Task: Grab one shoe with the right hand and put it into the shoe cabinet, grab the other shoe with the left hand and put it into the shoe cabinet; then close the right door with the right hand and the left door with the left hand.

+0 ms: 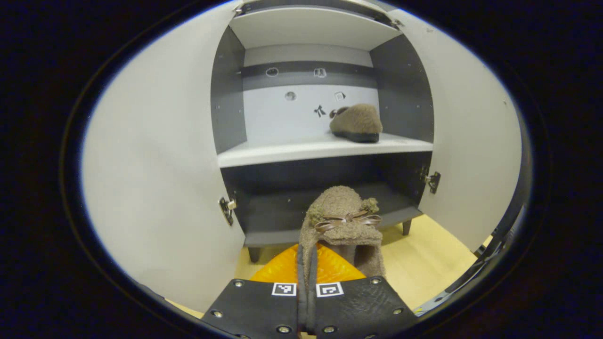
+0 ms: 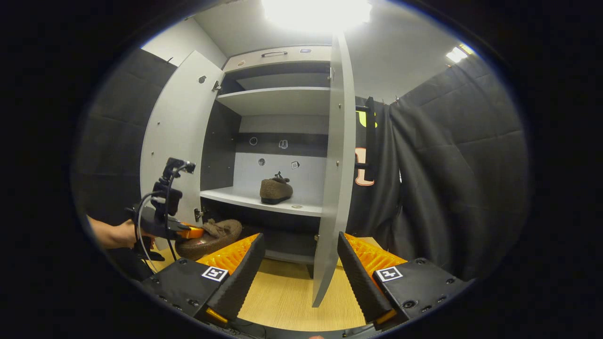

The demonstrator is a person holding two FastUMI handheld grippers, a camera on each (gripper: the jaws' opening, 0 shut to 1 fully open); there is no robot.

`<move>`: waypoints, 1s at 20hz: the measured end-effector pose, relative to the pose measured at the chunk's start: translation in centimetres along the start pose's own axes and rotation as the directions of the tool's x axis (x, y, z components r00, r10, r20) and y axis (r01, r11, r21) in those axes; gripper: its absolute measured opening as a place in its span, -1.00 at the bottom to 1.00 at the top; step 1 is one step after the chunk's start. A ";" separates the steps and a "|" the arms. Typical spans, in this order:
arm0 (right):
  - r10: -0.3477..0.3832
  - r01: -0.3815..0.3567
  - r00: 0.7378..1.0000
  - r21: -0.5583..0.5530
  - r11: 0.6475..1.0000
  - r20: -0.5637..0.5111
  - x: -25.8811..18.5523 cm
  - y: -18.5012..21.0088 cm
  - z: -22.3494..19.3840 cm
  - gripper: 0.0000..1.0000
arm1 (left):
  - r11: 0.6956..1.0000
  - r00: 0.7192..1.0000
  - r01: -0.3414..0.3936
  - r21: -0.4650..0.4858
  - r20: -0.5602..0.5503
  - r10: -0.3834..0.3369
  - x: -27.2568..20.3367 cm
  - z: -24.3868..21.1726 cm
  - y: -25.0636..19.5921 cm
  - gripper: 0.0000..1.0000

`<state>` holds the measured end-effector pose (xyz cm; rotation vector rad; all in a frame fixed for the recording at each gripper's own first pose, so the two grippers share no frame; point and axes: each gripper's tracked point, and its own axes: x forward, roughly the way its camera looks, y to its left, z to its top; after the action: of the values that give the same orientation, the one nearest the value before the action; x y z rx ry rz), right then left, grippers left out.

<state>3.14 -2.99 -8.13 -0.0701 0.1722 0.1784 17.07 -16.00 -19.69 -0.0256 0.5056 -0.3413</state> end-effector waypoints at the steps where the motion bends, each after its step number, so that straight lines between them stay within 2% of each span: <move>1: 0.001 -0.001 1.000 0.000 1.000 0.005 -0.1 0.0 0.2 0.96 | 1.000 1.000 -0.001 -0.001 0.025 0.001 -0.4 1.4 0.0 -0.99; 4: 0.001 -0.001 1.000 -0.007 1.000 0.013 -0.6 -0.2 0.5 0.96 | 1.000 0.996 0.001 -0.018 0.092 0.000 -1.4 5.8 -0.2 -0.99; 5: 0.000 0.000 1.000 -0.009 1.000 0.015 -0.6 -0.3 0.6 0.96 | 1.000 0.994 0.009 -0.019 0.112 -0.007 -1.5 7.0 -0.4 -0.92; 6: -0.001 0.001 1.000 -0.010 1.000 0.018 -0.8 -0.4 0.7 0.96 | 1.000 0.990 0.009 -0.017 0.138 -0.006 -1.6 8.0 -0.3 -0.99; 9: -0.006 0.006 1.000 -0.014 1.000 0.026 -1.0 -0.7 0.9 0.96 | 1.000 0.981 -0.004 -0.021 0.193 0.008 -1.4 10.9 -0.2 -0.99; 14: -0.017 0.018 1.000 -0.012 1.000 0.020 -1.2 -1.5 0.7 0.96 | 0.997 0.963 -0.020 -0.068 0.265 0.037 0.8 16.1 1.0 -0.99; 20: -0.017 0.017 1.000 0.011 1.000 -0.010 -0.7 -1.6 -0.4 0.96 | 0.994 0.952 -0.029 -0.108 0.301 0.060 6.2 21.5 2.8 -0.99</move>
<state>2.65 -4.69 -8.27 -0.0614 0.1827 0.1599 33.35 -16.66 -4.07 -0.1644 0.2167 -0.2603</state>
